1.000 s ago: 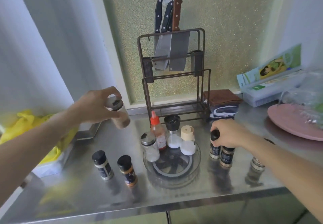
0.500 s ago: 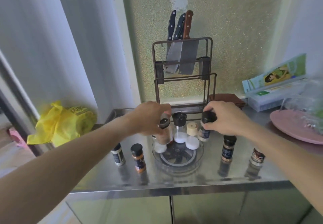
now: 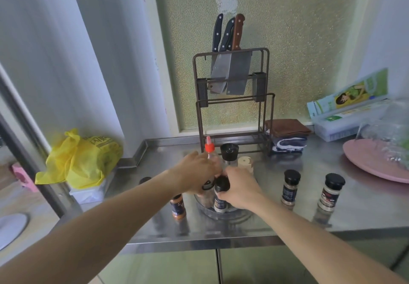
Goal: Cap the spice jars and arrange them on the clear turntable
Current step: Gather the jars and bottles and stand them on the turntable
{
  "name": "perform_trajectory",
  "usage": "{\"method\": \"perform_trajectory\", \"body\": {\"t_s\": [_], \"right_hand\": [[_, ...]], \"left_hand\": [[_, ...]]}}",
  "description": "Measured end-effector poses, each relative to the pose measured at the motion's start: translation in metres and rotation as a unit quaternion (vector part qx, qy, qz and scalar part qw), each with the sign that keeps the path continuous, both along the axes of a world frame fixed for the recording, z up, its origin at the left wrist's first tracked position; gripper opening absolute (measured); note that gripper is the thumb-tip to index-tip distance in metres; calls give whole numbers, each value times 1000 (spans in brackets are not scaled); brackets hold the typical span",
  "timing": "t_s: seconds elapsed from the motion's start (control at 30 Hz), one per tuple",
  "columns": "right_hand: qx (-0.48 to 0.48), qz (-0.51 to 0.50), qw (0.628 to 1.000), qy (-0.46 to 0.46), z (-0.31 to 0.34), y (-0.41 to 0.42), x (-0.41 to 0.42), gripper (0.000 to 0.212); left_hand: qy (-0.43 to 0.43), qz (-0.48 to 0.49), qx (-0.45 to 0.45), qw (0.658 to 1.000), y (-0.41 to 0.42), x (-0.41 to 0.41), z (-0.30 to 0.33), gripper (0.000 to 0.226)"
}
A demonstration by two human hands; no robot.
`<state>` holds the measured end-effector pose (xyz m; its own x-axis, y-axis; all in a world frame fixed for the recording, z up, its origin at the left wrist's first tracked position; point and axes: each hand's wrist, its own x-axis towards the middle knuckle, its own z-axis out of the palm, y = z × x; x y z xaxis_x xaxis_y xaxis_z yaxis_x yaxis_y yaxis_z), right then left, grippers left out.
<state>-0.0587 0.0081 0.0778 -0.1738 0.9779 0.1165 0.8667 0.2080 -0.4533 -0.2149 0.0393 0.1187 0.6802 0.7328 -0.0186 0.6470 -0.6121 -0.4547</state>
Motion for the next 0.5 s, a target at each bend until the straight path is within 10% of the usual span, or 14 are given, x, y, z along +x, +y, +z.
{"method": "perform_trajectory", "body": {"t_s": [0.5], "right_hand": [[-1,11,1000,24,-17,0,-15,37]], "left_hand": [[-169,27,-51,984,6,-29,-17,84]]}}
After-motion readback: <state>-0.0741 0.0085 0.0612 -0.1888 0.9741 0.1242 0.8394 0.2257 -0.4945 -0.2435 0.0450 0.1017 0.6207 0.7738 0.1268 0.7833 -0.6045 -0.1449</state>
